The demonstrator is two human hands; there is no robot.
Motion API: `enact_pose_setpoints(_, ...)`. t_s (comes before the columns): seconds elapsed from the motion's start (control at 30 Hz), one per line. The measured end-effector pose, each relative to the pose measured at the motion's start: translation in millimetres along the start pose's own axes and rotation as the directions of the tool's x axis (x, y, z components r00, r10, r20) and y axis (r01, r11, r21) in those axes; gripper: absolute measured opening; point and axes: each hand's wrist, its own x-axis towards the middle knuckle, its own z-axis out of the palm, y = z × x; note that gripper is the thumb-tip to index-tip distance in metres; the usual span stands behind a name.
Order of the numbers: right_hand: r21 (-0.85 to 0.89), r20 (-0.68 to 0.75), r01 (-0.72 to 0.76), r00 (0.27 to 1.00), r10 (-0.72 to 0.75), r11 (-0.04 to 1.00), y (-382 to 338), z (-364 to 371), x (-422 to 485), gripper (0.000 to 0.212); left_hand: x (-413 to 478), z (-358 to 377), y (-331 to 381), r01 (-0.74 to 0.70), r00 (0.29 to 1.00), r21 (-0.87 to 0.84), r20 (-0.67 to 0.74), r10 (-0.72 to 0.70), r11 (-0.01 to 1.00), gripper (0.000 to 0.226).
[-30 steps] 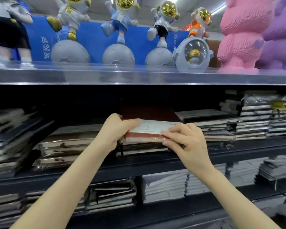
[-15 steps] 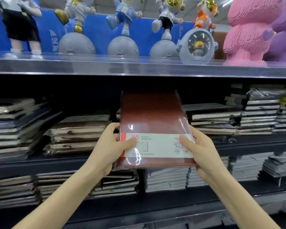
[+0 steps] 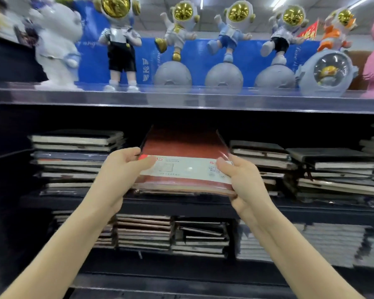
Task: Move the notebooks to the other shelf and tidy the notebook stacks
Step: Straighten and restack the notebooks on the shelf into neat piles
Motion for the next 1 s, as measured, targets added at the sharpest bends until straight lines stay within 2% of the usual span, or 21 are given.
enact_pose_setpoints(0.07, 0.047, 0.028, 0.002, 1.0, -0.003, 0.999, 3.7, 35.0, 6.9, 0.05, -1.1, -25.4, -1.2, -0.062, 0.995, 0.021, -0.077, 0.063, 0.998, 0.05)
enact_pose_setpoints(0.17, 0.107, 0.07, 0.005, 0.997, -0.013, 0.994, 7.8, 87.8, 21.7, 0.063, -0.4, -58.3, 2.8, -0.175, 0.971, 0.056, -0.156, 0.182, 0.983, 0.034)
enact_pose_setpoints(0.23, 0.16, 0.082, -0.032, 0.996, 0.019, 0.987, 8.5, 121.1, 34.5, 0.062, 9.5, -82.0, -2.7, -0.227, 0.932, 0.159, -0.252, 0.261, 0.961, 0.033)
enact_pose_setpoints(0.27, 0.168, 0.084, -0.049, 0.996, 0.036, 0.985, 8.6, 137.5, 41.2, 0.054, 16.2, -95.2, -7.8, -0.215, 0.904, 0.27, -0.309, 0.296, 0.939, 0.039)
enact_pose_setpoints(0.3, 0.175, 0.086, -0.06, 0.995, 0.045, 0.983, 8.6, 153.9, 46.9, 0.04, 22.0, -107.8, -12.7, -0.21, 0.863, 0.416, -0.347, 0.368, 0.885, 0.042)
enact_pose_setpoints(0.33, 0.177, 0.088, -0.063, 0.995, 0.048, 0.982, 6.3, 171.2, 49.9, 0.024, 27.7, -120.4, -18.0, -0.227, 0.805, 0.58, -0.341, 0.486, 0.782, 0.044)
enact_pose_setpoints(0.37, 0.179, 0.079, -0.067, 0.995, 0.053, 0.982, 6.3, 188.2, 55.1, 0.013, 33.5, -131.0, -22.0, -0.241, 0.752, 0.729, -0.278, 0.598, 0.641, 0.046)
enact_pose_setpoints(0.4, 0.169, 0.072, -0.073, 0.996, 0.062, 0.983, 5.6, 203.2, 59.2, 0.011, 40.5, -139.6, -27.2, -0.254, 0.713, 0.831, -0.186, 0.676, 0.496, 0.046)
enact_pose_setpoints(0.47, 0.108, 0.085, -0.104, 0.992, 0.095, 0.989, 5.5, 224.4, 68.3, 0.025, 57.4, -153.0, -37.9, -0.303, 0.677, 0.914, 0.008, 0.736, 0.269, 0.041)
enact_pose_setpoints(0.53, -0.03, 0.137, -0.114, 0.984, 0.117, 0.993, 2.8, 227.5, 70.2, 0.039, 70.4, -158.8, -44.1, -0.358, 0.663, 0.918, 0.122, 0.738, 0.169, 0.038)
enact_pose_setpoints(0.57, -0.142, 0.159, -0.063, 0.984, 0.085, 0.988, 3.5, 222.3, 69.4, 0.044, 75.3, -160.4, -45.2, -0.372, 0.66, 0.915, 0.143, 0.738, 0.155, 0.037)
enact_pose_setpoints(0.63, -0.4, 0.184, 0.188, 0.975, -0.122, 0.897, 11.0, 203.8, 66.1, 0.052, 82.1, -162.9, -44.2, -0.406, 0.636, 0.897, 0.14, 0.759, 0.175, 0.033)
enact_pose_setpoints(0.7, -0.471, 0.239, 0.446, 0.895, -0.376, 0.761, 17.3, 192.8, 60.4, 0.042, 86.9, -165.5, -43.6, -0.411, 0.629, 0.888, 0.115, 0.769, 0.204, 0.031)
enact_pose_setpoints(0.73, -0.453, 0.279, 0.519, 0.855, -0.437, 0.725, 18.8, 194.7, 58.0, 0.034, 89.2, -167.2, -44.2, -0.389, 0.632, 0.898, 0.098, 0.769, 0.206, 0.03)
enact_pose_setpoints(0.8, -0.464, 0.328, 0.553, 0.833, -0.445, 0.692, 22.3, 209.0, 62.0, 0.026, 93.7, -169.4, -45.8, -0.316, 0.658, 0.925, 0.054, 0.751, 0.211, 0.029)
enact_pose_setpoints(0.87, -0.512, 0.324, 0.518, 0.855, -0.404, 0.685, 21.1, 225.3, 69.2, 0.027, 96.1, -167.5, -46.4, -0.267, 0.699, 0.938, 0.03, 0.715, 0.221, 0.03)
enact_pose_setpoints(0.93, -0.557, 0.309, 0.511, 0.859, -0.408, 0.655, 20.7, 230.1, 72.8, 0.029, 95.9, -161.5, -47.7, -0.267, 0.725, 0.938, 0.044, 0.687, 0.222, 0.034)
enact_pose_setpoints(1.0, -0.569, 0.313, 0.536, 0.843, -0.438, 0.624, 20.2, 220.9, 67.3, 0.031, 93.2, -150.7, -48.4, -0.277, 0.723, 0.933, 0.044, 0.69, 0.231, 0.035)
